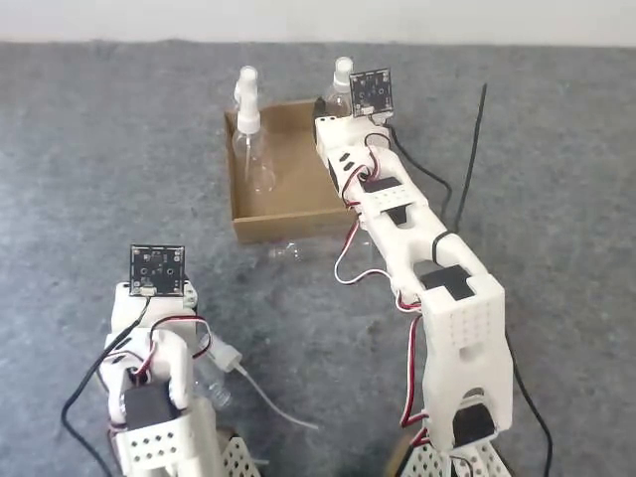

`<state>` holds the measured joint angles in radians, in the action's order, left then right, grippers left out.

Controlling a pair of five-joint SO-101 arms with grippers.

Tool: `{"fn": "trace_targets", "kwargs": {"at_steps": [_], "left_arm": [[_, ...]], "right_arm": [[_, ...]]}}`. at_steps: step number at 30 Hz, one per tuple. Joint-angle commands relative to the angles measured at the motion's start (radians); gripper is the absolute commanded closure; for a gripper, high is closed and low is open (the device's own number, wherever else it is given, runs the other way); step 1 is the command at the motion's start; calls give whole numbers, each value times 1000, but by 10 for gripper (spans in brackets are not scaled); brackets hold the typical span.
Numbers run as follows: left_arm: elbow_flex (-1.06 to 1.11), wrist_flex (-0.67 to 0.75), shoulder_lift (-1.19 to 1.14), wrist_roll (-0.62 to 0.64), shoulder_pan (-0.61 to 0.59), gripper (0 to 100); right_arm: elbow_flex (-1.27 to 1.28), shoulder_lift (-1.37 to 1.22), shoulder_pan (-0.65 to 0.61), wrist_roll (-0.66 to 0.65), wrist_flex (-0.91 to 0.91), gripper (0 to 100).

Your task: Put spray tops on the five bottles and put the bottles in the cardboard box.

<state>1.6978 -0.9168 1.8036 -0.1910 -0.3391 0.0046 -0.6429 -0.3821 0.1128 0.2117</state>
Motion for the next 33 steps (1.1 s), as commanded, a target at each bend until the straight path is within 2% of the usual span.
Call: {"fn": "trace_targets", "kwargs": {"at_steps": [1,13,18,26,33], "left_arm": [[-13,0,15,-5,-3,987],[-13,0,15,-5,-3,987],[-13,0,15,-5,-3,987],[-13,0,15,-5,-2,987],[-13,0,15,-5,-2,987]], "right_arm": [[-58,22,13,2,-7,722],[-54,33,13,2,-8,716],[-57,33,13,6,-44,644],[-58,36,5,6,-56,642],[21,140,2,8,-58,643]]}}
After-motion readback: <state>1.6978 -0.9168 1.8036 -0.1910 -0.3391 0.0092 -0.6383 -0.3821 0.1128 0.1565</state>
